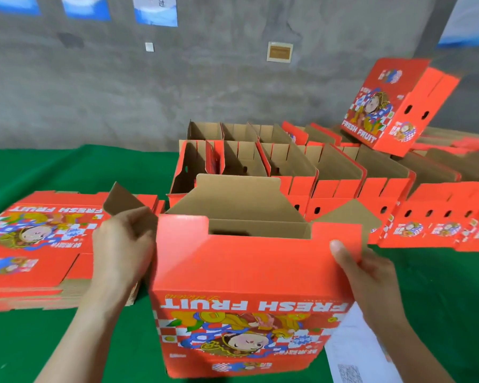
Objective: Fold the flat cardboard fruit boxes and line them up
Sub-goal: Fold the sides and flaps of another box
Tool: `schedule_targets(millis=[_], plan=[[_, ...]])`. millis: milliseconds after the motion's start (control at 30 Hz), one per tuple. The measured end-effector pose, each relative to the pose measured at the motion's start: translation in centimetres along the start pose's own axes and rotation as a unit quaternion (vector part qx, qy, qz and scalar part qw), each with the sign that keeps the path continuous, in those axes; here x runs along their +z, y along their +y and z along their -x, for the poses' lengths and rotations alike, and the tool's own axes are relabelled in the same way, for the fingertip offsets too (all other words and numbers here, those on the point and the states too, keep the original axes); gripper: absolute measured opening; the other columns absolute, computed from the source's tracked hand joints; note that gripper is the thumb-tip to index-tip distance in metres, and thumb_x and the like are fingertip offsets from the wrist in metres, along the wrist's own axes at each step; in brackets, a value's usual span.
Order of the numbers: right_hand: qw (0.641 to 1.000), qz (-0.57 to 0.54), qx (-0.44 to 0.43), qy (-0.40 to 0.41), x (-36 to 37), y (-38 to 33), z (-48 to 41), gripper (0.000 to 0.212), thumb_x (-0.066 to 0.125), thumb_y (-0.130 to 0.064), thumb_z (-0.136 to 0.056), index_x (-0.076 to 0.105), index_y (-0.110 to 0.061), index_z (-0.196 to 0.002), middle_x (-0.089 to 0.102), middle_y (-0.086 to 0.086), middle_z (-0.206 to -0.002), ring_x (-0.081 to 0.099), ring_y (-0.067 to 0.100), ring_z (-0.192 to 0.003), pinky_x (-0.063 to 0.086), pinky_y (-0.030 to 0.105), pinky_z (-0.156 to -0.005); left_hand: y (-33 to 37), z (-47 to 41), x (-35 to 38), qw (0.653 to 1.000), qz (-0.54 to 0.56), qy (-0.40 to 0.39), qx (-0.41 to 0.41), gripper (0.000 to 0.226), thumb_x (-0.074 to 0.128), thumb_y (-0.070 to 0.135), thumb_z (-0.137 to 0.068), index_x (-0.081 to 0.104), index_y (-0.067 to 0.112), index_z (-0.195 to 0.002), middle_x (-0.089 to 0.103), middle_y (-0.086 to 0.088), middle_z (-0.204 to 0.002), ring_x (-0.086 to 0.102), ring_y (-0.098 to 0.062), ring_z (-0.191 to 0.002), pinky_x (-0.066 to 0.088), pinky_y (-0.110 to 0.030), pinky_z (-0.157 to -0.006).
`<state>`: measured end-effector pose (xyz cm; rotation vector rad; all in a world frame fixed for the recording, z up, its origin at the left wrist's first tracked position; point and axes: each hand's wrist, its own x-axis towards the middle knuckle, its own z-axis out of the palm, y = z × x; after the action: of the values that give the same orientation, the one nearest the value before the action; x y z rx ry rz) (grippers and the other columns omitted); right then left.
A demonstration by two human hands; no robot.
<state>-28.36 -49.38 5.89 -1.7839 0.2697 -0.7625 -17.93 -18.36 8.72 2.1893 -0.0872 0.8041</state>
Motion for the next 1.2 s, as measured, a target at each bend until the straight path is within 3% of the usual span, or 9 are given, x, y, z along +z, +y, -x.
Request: schedule_targets(millis=[133,333,500,667,800,867,1033,1133,1200], plan=[[0.999,0.023,0.038,-0.022,0.4,0.6,-0.3,0.035,0.072,-0.022,-0.082,0.063,-0.015,-0.049,0.050,-0.009,-0.042,0.045,0.004,-0.045,0.039,0.019,-0.050,-0.2,0.5,0.1,0.999,-0.007,0.025,-0.030,0.034,0.054,0.008,-0.069,0.073,0.004,-0.098,0.070,-0.026,-0.087,0.066,-0.039,-0.076,0.038,-0.032,-0.060],[0.994,0.093,0.040,-0.045,0.6,-0.5,-0.9,0.004,0.071,-0.015,-0.082,0.074,-0.014,-0.083,0.065,-0.006,-0.118,0.064,0.022,-0.103,0.050,0.047,-0.091,-0.5,0.9,-0.6,0.969,0.194,-0.097,-0.122,0.063,0.075,-0.004,-0.072,0.054,0.023,-0.125,0.068,0.022,-0.092,0.061,0.008,-0.080,0.043,-0.006,-0.071],[0.982,0.176,0.001,-0.064,0.7,-0.9,-1.0,0.037,0.075,-0.019,-0.080,0.068,-0.013,-0.116,0.054,-0.005,-0.134,0.048,0.007,-0.121,0.036,0.030,-0.106,-0.3,0.6,-1.3,0.985,-0.027,-0.168,-0.029,0.111,0.090,0.013,-0.056,0.028,0.013,-0.148,0.043,-0.017,-0.138,0.043,-0.030,-0.125,0.035,-0.032,-0.100],[0.965,0.244,-0.035,-0.085,0.6,-0.9,-1.5,0.058,0.077,-0.022,-0.078,0.056,-0.007,-0.130,0.050,0.000,-0.140,0.043,0.013,-0.129,0.025,0.015,-0.101,0.7,0.2,-1.1,0.977,-0.109,-0.178,0.049,0.120,0.091,0.014,-0.052,0.021,0.008,-0.150,0.016,-0.014,-0.156,0.022,-0.029,-0.141,0.023,-0.034,-0.113],[0.946,0.292,-0.080,-0.116,0.1,-1.9,-1.9,0.080,0.078,-0.027,-0.075,0.038,-0.020,-0.144,0.041,-0.004,-0.147,0.037,0.019,-0.135,0.027,0.029,-0.107,1.1,0.0,-0.9,0.967,-0.137,-0.189,0.104,0.117,0.091,0.012,-0.051,0.025,0.005,-0.148,0.000,-0.007,-0.160,0.011,-0.025,-0.146,0.019,-0.036,-0.117],[0.904,0.385,-0.124,-0.140,-0.2,-2.6,-2.4,0.076,0.075,-0.038,-0.075,0.039,-0.030,-0.142,0.029,-0.010,-0.154,0.031,0.024,-0.138,0.018,0.040,-0.113,1.3,0.0,-0.6,0.965,-0.131,-0.187,0.126,0.117,0.091,0.010,-0.051,0.026,0.004,-0.148,-0.001,-0.006,-0.160,0.011,-0.026,-0.146,0.019,-0.036,-0.117],[0.704,0.618,-0.229,-0.263,1.2,-4.6,-3.4,0.070,0.054,-0.048,-0.082,0.025,-0.040,-0.145,-0.011,-0.014,-0.159,-0.021,0.033,-0.143,-0.023,0.060,-0.103,1.9,0.4,0.4,0.961,-0.079,-0.206,0.167,0.122,0.091,0.011,-0.053,0.017,0.009,-0.150,-0.011,0.014,-0.154,0.002,-0.002,-0.142,0.005,-0.009,-0.109],[0.648,0.656,-0.212,-0.325,2.1,-5.8,-4.0,0.086,0.057,-0.034,-0.082,0.005,-0.032,-0.150,-0.021,-0.006,-0.158,-0.011,0.034,-0.145,-0.002,0.058,-0.112,1.9,0.6,0.8,0.960,-0.055,-0.199,0.188,0.114,0.089,0.009,-0.058,0.021,0.010,-0.149,-0.010,0.020,-0.153,0.004,0.003,-0.139,0.001,0.006,-0.100],[0.639,0.660,-0.185,-0.349,2.3,-6.5,-4.6,0.093,0.061,-0.026,-0.081,0.000,-0.029,-0.151,-0.029,-0.004,-0.155,0.003,0.033,-0.143,0.019,0.050,-0.110,2.0,0.8,0.6,0.954,-0.033,-0.196,0.224,0.103,0.086,0.012,-0.065,0.025,0.016,-0.149,-0.001,0.016,-0.157,0.009,0.001,-0.142,0.009,-0.002,-0.107]])
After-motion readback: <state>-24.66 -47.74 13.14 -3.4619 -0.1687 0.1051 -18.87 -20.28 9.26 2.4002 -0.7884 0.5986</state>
